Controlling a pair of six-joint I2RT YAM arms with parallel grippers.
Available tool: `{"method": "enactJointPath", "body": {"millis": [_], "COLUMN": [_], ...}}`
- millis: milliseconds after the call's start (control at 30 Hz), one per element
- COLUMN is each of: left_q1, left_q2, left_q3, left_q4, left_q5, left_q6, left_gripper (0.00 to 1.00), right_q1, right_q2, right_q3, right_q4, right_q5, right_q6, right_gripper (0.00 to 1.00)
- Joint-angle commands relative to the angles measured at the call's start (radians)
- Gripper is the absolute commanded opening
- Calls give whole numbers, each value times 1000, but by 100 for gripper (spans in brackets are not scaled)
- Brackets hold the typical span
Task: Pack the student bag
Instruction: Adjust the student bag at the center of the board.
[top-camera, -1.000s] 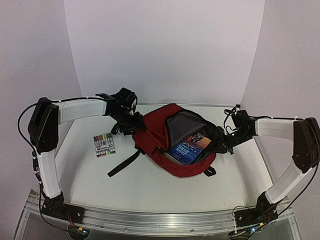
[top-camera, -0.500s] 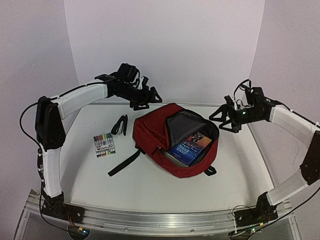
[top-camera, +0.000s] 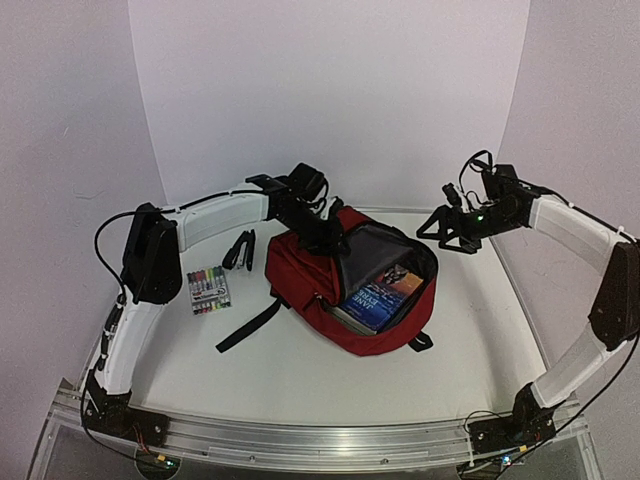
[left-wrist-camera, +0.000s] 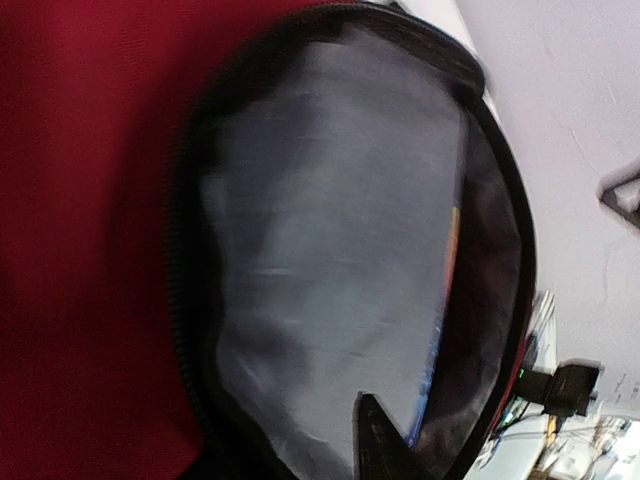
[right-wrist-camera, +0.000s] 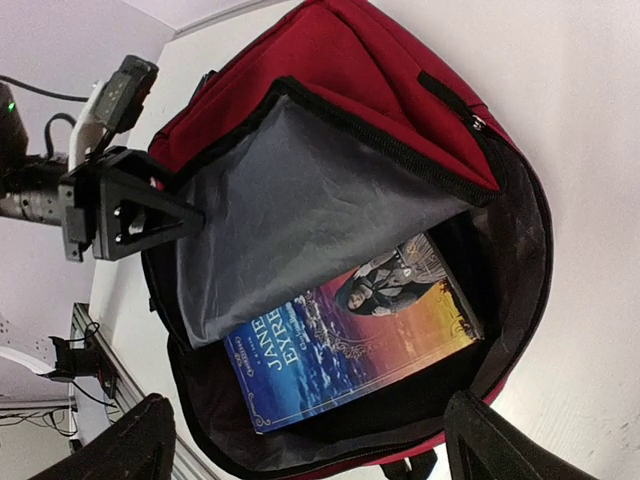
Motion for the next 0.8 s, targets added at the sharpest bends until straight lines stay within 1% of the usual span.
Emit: {"method": "enactJointPath", "body": {"millis": [0,67,133,167,267,333,433,500,567,667,767], "left_q1": [-58,-83,-110,-120,-147,-167,-189,-190,-190,-192,-199], "left_q2": [-128,-149,-150,-138,-90,-42,24,41,43,24,-9], "left_q3": [-36,-58,-66,-62,-23,25,70,69,64,30,-21], "left_q4": [92,109,116,110,65,25,-39,-54,-55,-28,-4], "left_q5": [56,81,111,120,126,117,67,44,47,97,152], "left_q6": [73,107,132,140,171,205,213,199,198,192,193], "left_gripper": [19,14,14,15,25,29,32,38,46,62,73], "right_q1": [-1,-2,-1,-1,-1,-2,-1,-2,-1,-1,0], "right_q2": [40,62,83,92,127,151,163,165,162,160,175], "right_q3": [121,147,182,201,273,311,326,314,289,263,256], "right_q4": [-6,-14,-19,-19,-18,-20,-26,-41,-61,-79,-104], "right_q5": [21,30,52,51,36,37,30,25,29,25,9], "right_q6": [-54,-69,-84,-90,-99,-103,-126,-143,-176,-217,-262], "right_gripper": [84,79,79,79,77,73,65,59,57,55,53]}}
